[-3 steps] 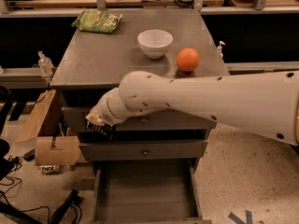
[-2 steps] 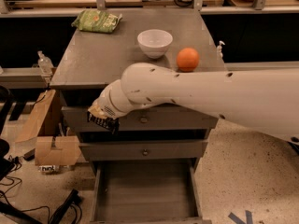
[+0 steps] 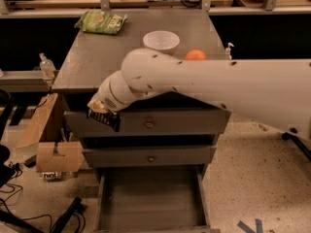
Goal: Pick rxbar chocolate from bottom drawer and place on counter
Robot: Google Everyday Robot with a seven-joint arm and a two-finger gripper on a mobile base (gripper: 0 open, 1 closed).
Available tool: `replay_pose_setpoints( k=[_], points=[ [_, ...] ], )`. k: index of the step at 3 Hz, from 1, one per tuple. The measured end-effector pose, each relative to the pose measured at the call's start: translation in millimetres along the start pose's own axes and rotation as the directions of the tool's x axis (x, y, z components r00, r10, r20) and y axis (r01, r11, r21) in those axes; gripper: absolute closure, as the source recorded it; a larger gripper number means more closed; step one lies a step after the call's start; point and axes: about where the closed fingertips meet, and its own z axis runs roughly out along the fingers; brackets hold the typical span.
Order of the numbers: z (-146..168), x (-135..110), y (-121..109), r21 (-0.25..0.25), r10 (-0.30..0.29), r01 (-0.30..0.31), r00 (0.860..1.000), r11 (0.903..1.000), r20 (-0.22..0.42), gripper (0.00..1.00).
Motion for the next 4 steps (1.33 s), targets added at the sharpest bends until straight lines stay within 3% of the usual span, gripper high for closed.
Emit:
replay_pose_setpoints(
  k=[3,4],
  points=[
    [-42,-143,-79,-0.013,-0.045,0.046,0.998,0.9989,0.044,1.00],
    [-30,-163,-114,-0.029,-0.079,0.083,0.992,0.9962,0.094,1.00]
  ],
)
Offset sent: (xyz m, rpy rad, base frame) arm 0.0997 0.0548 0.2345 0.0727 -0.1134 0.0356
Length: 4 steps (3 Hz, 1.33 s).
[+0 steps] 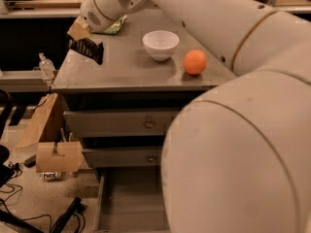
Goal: Pick rxbar chocolate from bottom drawer and place on counter
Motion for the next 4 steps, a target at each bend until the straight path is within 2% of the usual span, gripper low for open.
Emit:
replay_pose_setpoints(
  k=[1,2,3,4],
  points=[
    [7,-14,-41,0.012,-0.018,0.017,0.996,0.9998,0.082,1.00],
    [-3,-44,-56,0.042,-0.047,0.041,0.989,0.9983,0.143,0.86],
    [2,-43,-54,0.034,-0.044,0.040,0.989,0.9986,0.140,0.54],
    [5,-43,-53,0.030,-0.044,0.041,0.989,0.9987,0.139,0.30]
  ],
)
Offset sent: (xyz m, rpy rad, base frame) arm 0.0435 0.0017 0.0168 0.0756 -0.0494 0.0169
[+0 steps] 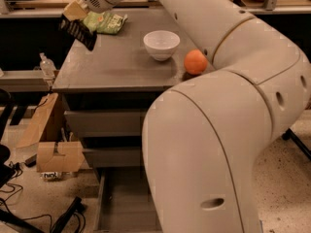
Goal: Pick rxbar chocolate from bottom drawer and place on counter
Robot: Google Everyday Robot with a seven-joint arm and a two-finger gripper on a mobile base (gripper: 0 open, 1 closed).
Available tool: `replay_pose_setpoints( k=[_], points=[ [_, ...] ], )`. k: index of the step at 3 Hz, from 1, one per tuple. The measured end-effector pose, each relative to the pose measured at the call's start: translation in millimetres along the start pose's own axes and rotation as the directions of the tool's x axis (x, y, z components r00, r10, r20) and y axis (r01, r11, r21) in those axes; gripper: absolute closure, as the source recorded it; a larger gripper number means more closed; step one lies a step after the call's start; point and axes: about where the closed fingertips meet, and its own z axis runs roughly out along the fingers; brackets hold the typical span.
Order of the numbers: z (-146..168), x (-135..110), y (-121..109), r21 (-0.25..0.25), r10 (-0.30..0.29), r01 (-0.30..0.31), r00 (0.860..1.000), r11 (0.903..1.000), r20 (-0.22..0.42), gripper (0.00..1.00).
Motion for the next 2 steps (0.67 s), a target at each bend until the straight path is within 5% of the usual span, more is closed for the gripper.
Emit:
replay_pose_setpoints(
  k=[1,2],
  points=[
    [3.5,0.7,1.9,-0.005,0.001,-0.001,1.000,1.0000,-0.001,0.01],
    [4.4,0.8,2.4,-0.007,0.001,-0.001,1.000,1.0000,-0.002,0.00]
  ],
)
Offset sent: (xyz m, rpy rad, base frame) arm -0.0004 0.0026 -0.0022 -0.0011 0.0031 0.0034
